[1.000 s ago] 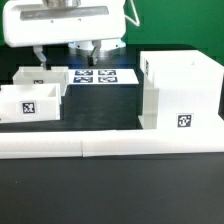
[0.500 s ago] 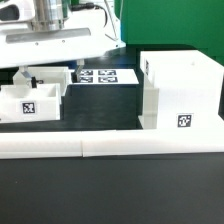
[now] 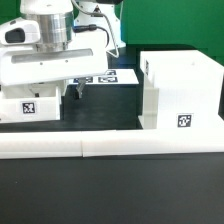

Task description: Assemble drawer

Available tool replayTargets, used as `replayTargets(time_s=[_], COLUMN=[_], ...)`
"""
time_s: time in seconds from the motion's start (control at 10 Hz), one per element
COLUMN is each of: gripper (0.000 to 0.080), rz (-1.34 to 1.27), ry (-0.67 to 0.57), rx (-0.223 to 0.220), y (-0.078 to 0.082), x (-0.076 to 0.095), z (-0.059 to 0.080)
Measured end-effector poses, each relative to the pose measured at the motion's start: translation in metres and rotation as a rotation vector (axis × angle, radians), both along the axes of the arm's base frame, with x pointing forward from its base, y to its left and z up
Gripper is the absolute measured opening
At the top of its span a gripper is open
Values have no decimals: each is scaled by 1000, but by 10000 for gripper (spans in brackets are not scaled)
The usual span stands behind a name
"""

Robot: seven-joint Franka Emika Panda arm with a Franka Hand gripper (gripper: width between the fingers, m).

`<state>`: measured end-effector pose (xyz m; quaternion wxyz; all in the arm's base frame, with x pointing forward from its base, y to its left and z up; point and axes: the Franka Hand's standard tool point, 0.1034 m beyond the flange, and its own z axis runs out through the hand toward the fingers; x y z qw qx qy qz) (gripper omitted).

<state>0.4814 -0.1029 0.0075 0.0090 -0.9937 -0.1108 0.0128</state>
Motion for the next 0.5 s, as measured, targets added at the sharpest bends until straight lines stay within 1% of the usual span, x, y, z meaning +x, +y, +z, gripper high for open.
replayTargets(time_s=[0.3,0.4,0.5], gripper=[649,532,392], rz=[-5,-5,-5], ry=[0,0,0], rx=[0,0,0], y=[2,2,2], x=[0,0,0], z=[-1,-1,-1])
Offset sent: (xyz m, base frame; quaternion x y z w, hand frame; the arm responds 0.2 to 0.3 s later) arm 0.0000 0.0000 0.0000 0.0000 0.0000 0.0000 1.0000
